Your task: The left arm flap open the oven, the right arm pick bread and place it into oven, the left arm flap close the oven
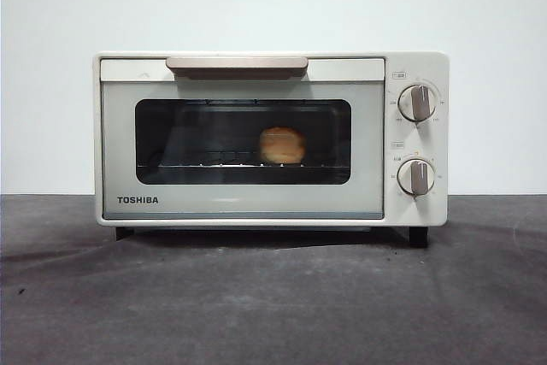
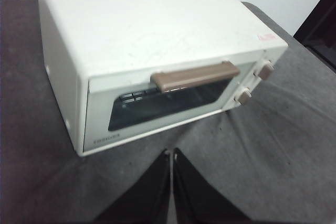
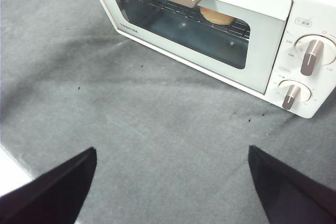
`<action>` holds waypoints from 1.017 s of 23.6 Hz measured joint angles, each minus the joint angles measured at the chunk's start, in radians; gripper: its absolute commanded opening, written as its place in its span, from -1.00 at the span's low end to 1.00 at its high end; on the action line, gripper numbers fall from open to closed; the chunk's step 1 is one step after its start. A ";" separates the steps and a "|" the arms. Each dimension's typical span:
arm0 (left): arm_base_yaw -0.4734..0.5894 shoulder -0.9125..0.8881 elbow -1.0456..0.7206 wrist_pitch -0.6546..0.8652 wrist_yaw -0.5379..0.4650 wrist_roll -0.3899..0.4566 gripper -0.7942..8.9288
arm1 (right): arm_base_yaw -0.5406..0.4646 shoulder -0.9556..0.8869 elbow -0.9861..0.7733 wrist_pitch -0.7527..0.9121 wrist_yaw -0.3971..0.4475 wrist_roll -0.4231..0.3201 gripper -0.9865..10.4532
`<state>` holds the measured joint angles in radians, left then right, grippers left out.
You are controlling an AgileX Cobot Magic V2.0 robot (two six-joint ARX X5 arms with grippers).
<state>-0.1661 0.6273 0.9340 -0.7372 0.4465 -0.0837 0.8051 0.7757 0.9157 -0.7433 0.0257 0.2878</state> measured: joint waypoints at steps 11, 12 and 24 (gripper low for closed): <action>0.000 -0.045 0.000 -0.014 0.000 0.014 -0.80 | 0.000 0.000 0.000 0.000 0.001 -0.003 -0.82; 0.000 -0.045 0.000 -0.015 0.000 0.014 -0.80 | 0.000 0.000 0.000 0.000 0.001 -0.003 -0.82; 0.000 -0.045 0.000 -0.014 0.000 0.014 -0.80 | 0.000 0.000 0.000 0.000 0.001 -0.003 -0.82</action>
<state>-0.1661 0.5819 0.9340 -0.7517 0.4461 -0.0696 0.8051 0.7757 0.9157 -0.7433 0.0265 0.2848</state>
